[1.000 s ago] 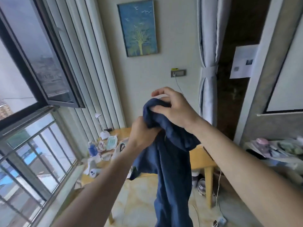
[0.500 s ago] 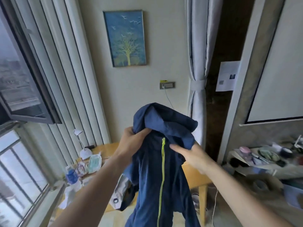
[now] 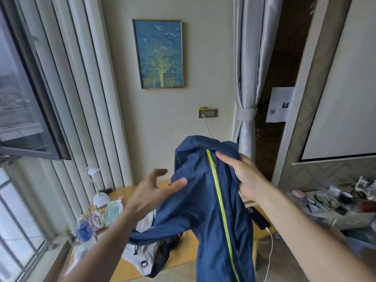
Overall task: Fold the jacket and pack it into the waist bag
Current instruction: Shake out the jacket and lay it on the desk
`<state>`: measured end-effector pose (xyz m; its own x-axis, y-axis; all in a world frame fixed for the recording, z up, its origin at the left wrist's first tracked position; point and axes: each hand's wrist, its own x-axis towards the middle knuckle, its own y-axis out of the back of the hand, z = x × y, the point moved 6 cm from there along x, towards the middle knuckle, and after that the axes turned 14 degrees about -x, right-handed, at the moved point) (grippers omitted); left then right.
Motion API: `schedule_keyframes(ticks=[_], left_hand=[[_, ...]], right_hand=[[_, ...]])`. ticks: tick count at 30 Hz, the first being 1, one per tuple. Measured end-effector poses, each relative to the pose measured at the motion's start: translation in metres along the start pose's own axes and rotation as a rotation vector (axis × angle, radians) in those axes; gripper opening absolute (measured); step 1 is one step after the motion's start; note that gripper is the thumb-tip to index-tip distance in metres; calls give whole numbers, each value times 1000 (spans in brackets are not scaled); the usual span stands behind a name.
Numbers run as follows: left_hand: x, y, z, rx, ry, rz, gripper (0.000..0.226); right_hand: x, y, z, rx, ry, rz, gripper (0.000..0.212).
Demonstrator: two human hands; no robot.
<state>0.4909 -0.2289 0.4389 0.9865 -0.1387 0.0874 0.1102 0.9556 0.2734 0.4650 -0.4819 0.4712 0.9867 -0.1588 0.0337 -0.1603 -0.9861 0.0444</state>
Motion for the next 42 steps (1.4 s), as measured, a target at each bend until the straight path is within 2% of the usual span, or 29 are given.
schedule_keyframes(ticks=[1,2,3,5,7,9,12,14,15,18,19,20,21,22,24,25,26,28,30,32,33,35,37,39,42], left_hand=[[-5,-26,-3,-99,96,-191,74],[-7,-44,-7,-208,162,-305,65],[-7,-54,-11,-311,182,-344,54],[0,-55,-19,-456,154,-270,36],[4,-48,-21,-513,117,-228,27],[7,-44,-15,-471,74,-251,25],[11,-48,0,-395,30,-282,23],[15,-57,9,-374,-2,-290,24],[16,-62,14,-383,-15,-289,25],[23,-80,29,-497,5,-248,25],[24,-84,33,-547,12,-222,25],[27,-88,35,-588,19,-186,24],[30,-90,37,-619,27,-145,22],[32,-91,39,-644,39,-106,20],[37,-96,38,-684,60,-60,18],[41,-99,35,-680,72,-42,18],[44,-102,32,-654,86,-22,19],[49,-102,26,-574,95,17,20],[50,-94,26,-464,81,21,20],[48,-84,27,-276,93,-69,21],[49,-80,26,-89,114,-142,24],[52,-69,17,427,183,-237,28],[57,-59,8,718,241,-241,33],[60,-49,1,747,276,-211,39],[61,-39,-9,684,300,-217,35]], right_hand=[[-1,-10,-1,5,-9,-37,24],[-2,-16,-2,11,-15,-65,23],[-2,-19,-2,12,-22,-88,25],[0,-13,0,-42,-32,-115,28],[4,7,4,-221,-36,-113,30],[10,32,6,-450,-41,-87,32],[23,57,-2,-746,-13,-94,23],[33,68,-23,-836,49,-40,20],[39,76,-40,-743,80,20,20],[58,93,-78,37,158,17,32],[64,97,-76,238,164,7,49],[71,100,-60,277,127,4,68],[74,99,-32,184,69,-23,77],[70,90,6,42,5,-124,75],[44,56,89,-258,-101,-474,56],[37,45,123,-375,-130,-579,47],[32,40,145,-431,-156,-601,43],[42,49,161,-408,-202,-507,38],[61,66,152,-302,-210,-431,24],[80,85,129,-215,-179,-391,17],[88,91,117,-208,-146,-392,17],[99,96,91,-241,-69,-399,18],[110,99,76,-266,-1,-393,18],[117,104,72,-267,37,-397,19],[128,120,78,-236,26,-411,20]])
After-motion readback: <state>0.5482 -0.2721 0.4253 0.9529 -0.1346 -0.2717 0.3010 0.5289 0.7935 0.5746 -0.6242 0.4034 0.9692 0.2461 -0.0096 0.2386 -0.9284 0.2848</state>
